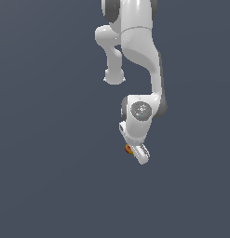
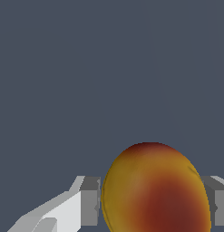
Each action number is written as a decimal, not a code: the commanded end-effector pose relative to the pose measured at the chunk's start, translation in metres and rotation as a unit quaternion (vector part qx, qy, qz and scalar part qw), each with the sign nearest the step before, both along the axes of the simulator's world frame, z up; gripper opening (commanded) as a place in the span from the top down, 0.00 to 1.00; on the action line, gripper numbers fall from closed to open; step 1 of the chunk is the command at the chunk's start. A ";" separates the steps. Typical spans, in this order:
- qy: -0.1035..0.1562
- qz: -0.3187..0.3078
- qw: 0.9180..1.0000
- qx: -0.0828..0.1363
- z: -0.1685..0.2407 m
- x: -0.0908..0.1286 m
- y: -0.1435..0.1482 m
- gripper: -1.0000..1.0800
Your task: Pick up the object and move it to a goal position.
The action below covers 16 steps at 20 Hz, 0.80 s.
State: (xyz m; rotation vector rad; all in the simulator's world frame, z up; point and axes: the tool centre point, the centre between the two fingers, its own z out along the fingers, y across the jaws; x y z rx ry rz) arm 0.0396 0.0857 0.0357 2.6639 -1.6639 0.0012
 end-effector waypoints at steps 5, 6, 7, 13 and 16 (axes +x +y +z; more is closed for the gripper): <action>0.000 0.001 1.000 0.001 0.014 -0.002 -0.020 1.00; 0.000 0.001 1.000 0.001 0.018 -0.002 -0.026 1.00; 0.000 0.001 1.000 0.001 0.023 -0.003 -0.034 1.00; 0.000 0.001 1.000 0.001 0.062 -0.006 -0.093 1.00; 0.000 0.001 1.000 0.001 0.083 -0.008 -0.125 1.00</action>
